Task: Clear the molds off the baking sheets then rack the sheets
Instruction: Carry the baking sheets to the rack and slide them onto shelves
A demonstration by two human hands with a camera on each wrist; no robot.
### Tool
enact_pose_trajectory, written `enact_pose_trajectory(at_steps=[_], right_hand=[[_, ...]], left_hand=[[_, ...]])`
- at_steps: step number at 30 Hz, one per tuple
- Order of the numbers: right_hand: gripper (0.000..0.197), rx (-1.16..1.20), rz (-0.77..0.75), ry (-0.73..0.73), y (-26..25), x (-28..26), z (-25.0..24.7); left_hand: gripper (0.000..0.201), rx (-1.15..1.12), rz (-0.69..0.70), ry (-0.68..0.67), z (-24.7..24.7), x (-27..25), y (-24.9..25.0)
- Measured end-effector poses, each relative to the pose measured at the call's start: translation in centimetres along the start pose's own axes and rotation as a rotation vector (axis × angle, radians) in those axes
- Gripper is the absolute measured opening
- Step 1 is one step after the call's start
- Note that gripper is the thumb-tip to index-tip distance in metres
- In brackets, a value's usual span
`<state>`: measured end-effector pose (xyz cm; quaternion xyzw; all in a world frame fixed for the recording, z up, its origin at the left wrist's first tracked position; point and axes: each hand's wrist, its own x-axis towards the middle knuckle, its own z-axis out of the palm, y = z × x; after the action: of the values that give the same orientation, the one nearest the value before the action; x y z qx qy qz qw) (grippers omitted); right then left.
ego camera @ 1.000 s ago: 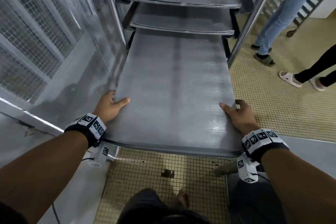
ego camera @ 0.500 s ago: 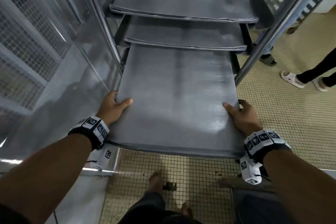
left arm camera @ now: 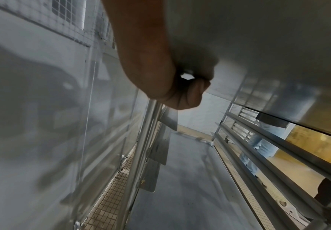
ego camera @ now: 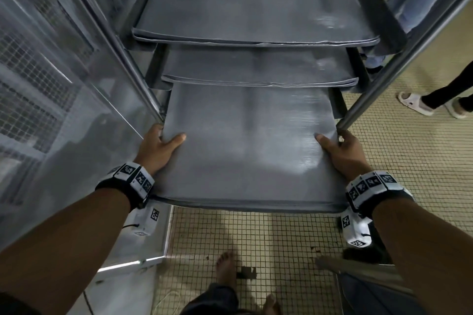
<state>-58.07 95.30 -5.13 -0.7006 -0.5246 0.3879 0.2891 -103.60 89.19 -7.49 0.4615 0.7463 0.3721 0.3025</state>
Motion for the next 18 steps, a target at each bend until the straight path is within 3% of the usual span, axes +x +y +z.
enact_pose_trajectory(at_steps=[2, 6, 10, 13, 18], right_hand=[[0.048, 0.024, 0.001, -0.004, -0.1, 0.4, 0.0], [0.048, 0.031, 0.001, -0.010, 0.0, 0.7, 0.0], [0.064, -0.011, 0.000, -0.023, 0.5, 0.9, -0.3], [0.062, -0.088, -0.015, -0.056, 0.5, 0.8, -0.6], [0.091, -0.231, 0.013, -0.126, 0.8, -0.9, -1.7]], left_hand=[[0.060, -0.008, -0.009, -0.004, 0.1, 0.4, 0.0], [0.049, -0.001, 0.001, 0.002, 0.3, 0.7, 0.0], [0.065, -0.022, -0.017, -0.054, 0.1, 0.5, -0.4], [0.068, -0.003, -0.008, -0.136, -0.8, 0.1, -1.1], [0.073, 0.039, -0.006, -0.297, -3.1, -2.2, -1.7]])
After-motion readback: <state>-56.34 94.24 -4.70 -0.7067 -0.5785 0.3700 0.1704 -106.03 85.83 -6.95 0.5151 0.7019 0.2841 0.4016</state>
